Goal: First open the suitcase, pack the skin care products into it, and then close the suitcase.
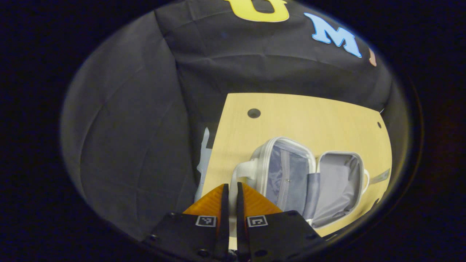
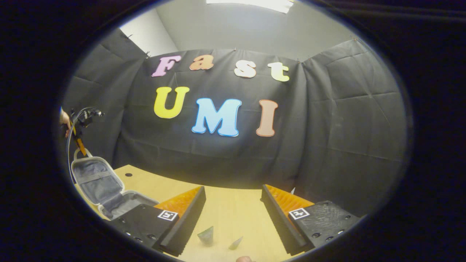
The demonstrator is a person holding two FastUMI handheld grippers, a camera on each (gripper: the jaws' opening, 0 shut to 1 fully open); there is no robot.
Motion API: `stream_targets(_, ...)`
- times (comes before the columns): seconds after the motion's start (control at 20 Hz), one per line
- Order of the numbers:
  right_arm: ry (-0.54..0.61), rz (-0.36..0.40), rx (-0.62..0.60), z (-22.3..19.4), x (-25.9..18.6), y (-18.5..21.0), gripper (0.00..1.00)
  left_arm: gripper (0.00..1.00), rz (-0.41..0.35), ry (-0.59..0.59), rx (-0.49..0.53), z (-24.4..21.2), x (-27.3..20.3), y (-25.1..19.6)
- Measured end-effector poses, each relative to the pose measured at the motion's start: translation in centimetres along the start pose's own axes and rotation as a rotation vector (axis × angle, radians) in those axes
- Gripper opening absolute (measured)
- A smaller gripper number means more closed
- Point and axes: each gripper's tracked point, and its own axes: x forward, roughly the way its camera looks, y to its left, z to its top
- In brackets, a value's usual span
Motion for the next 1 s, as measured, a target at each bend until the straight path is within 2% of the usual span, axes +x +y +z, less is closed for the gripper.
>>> stream_targets(0.3,0.067,-0.066,0.059,0.2,0.0,-0.9,0.94,0.17,-0.032,0.078,-0.073,-6.5,10.8,3.4)
stream_targets(0.4,0.076,-0.089,0.073,0.1,-0.1,-1.8,0.94,0.17,-0.044,0.078,-0.100,-7.9,12.9,3.6)
stream_targets(0.55,0.076,-0.126,0.074,-0.1,-0.3,-3.3,0.94,0.18,0.006,0.046,-0.108,-8.3,14.2,4.9)
stream_targets(0.6,0.079,-0.133,0.074,-0.3,-0.5,-3.6,0.94,0.31,0.027,0.039,-0.135,-8.5,14.4,5.5)
stream_targets(0.65,0.083,-0.139,0.077,-0.6,-0.7,-4.0,0.94,0.37,0.042,0.023,-0.184,-8.6,14.4,5.7)
stream_targets(0.7,0.086,-0.143,0.081,-0.8,-0.8,-4.3,0.94,0.50,0.057,-0.004,-0.235,-8.5,14.3,5.9)
stream_targets(0.75,0.090,-0.146,0.085,-1.2,-1.0,-4.5,0.94,0.55,0.086,-0.037,-0.275,-8.5,14.1,6.3)
stream_targets(0.9,0.110,-0.149,0.078,-2.1,-1.2,-5.4,0.94,0.82,0.158,-0.176,-0.332,-8.1,12.6,7.4)
stream_targets(1.0,0.118,-0.137,0.074,-2.4,-1.1,-5.7,0.94,0.82,0.203,-0.259,-0.350,-7.5,10.9,7.8)
